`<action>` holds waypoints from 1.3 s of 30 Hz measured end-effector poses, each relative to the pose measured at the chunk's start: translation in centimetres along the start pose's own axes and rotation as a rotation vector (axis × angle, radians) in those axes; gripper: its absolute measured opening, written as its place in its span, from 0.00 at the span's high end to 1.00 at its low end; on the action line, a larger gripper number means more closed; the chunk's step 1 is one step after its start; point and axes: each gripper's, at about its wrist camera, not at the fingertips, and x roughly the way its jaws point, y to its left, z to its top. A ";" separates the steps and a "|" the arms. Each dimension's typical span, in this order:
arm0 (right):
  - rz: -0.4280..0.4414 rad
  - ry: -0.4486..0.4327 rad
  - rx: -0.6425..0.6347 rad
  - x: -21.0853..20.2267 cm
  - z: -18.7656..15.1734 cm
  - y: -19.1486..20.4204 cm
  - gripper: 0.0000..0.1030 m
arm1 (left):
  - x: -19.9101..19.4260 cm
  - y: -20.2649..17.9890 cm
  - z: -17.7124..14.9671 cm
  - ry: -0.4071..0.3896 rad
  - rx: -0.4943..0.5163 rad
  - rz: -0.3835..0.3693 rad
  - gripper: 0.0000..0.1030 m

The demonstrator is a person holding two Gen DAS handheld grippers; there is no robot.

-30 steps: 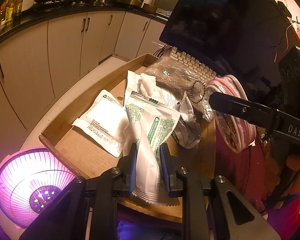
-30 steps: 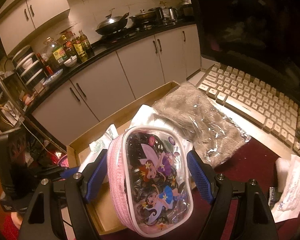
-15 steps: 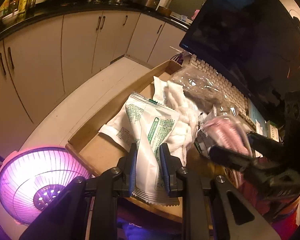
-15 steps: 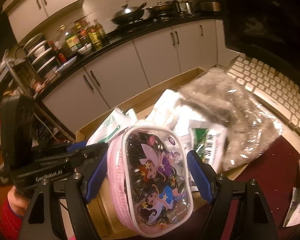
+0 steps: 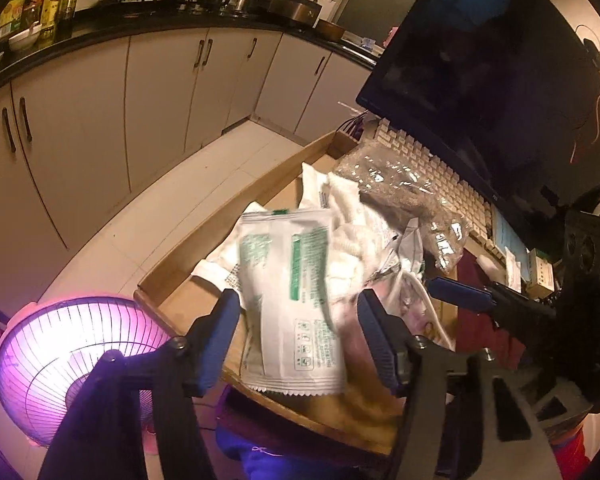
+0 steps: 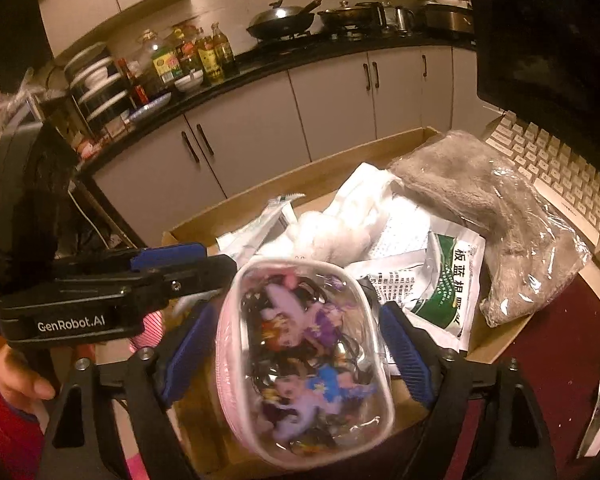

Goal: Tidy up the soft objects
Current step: 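Open both grippers to release the packet and pink pouch into the tray, then move the left gripper to the white medical packet while the right gripper approaches the paper leaflet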

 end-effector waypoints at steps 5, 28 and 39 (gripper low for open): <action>0.023 -0.036 0.023 -2.5 -0.2 -0.2 0.12 | -0.9 -0.6 0.2 -0.028 0.000 -0.003 0.35; -0.025 -0.116 0.193 -10.2 -3.8 -6.1 0.09 | -1.4 -7.6 -0.1 -0.009 0.089 -0.034 0.15; -0.284 -0.114 0.489 -16.7 -8.4 -17.6 0.07 | 2.0 -16.5 -1.2 0.087 0.193 -0.133 0.14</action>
